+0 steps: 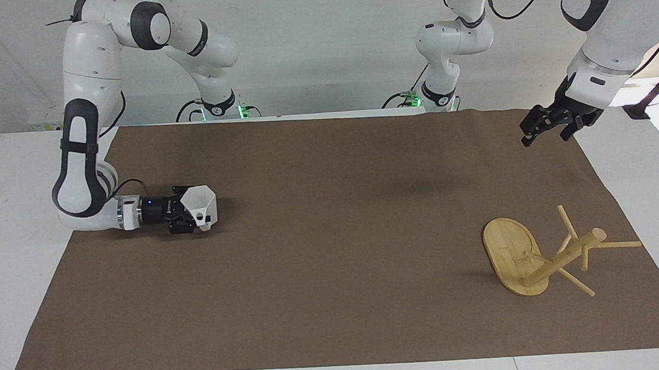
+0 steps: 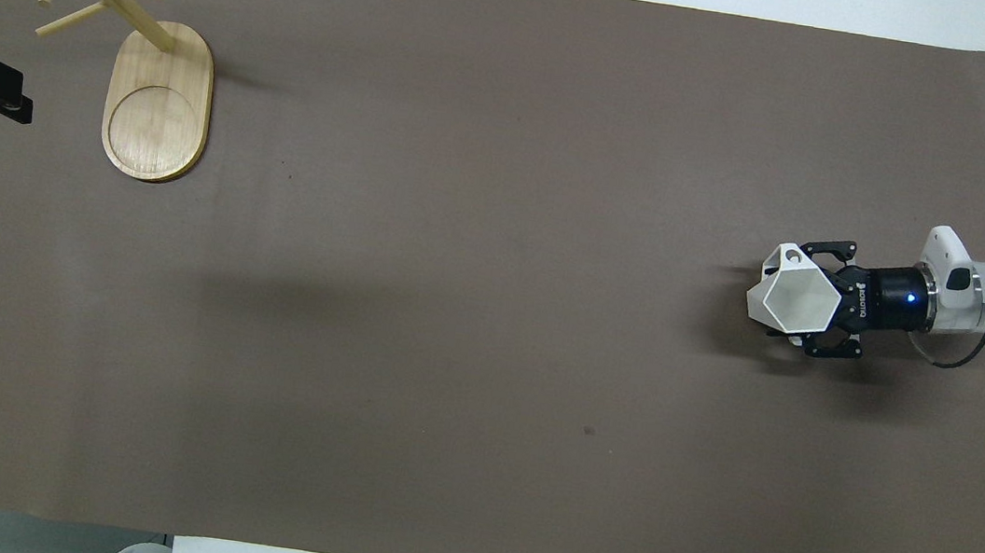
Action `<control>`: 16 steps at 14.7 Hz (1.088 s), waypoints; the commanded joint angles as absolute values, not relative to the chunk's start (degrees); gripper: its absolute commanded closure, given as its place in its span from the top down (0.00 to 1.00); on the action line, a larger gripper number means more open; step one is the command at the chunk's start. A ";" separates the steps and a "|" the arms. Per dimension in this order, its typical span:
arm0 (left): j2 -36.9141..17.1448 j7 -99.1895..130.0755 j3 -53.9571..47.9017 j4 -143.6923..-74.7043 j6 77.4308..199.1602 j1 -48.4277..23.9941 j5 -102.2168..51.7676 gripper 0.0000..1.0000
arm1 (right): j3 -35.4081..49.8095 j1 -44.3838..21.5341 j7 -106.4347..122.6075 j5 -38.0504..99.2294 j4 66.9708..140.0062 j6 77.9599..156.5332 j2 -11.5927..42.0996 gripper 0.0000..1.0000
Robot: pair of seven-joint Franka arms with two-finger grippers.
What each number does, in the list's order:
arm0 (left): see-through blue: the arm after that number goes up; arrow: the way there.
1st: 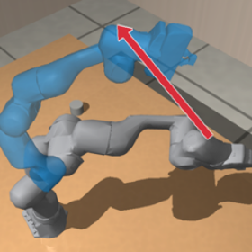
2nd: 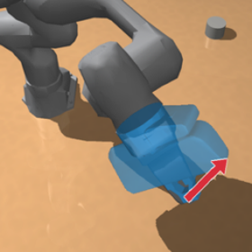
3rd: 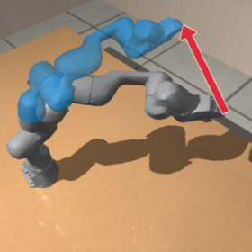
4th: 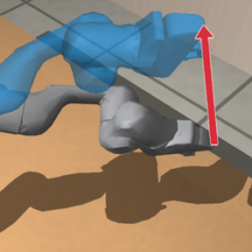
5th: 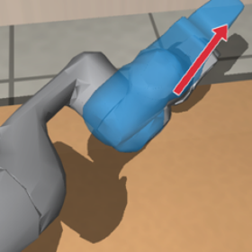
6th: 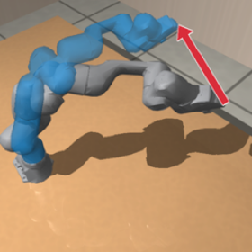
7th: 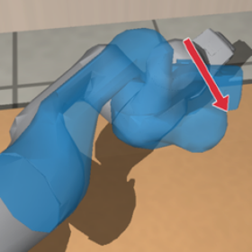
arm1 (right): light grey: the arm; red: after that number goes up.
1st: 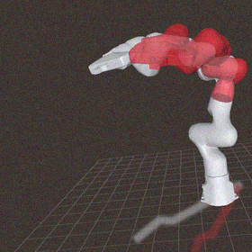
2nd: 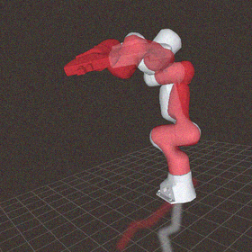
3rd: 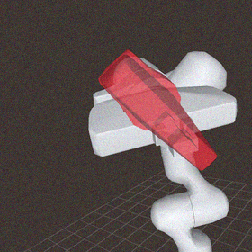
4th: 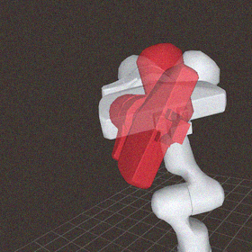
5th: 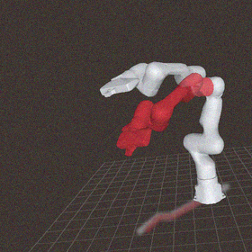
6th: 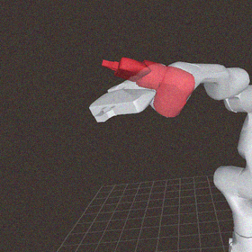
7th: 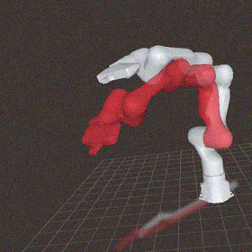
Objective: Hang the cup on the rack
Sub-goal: 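Lift the mug with the right gripper while the left gripper reaches toward it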
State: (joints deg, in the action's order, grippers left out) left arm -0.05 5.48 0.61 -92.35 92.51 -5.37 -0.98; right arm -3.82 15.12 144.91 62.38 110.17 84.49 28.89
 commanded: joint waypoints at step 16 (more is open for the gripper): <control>-11.76 34.61 0.53 -89.04 107.57 -30.40 -0.70 1.00 | -3.87 -34.79 121.64 105.03 107.49 136.39 23.56 0.42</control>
State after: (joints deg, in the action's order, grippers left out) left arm -7.48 31.69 -0.29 -92.08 106.15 -28.85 -1.01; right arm -3.50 -33.88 123.02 104.15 107.27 134.30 25.17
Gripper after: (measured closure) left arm 0.000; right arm 0.211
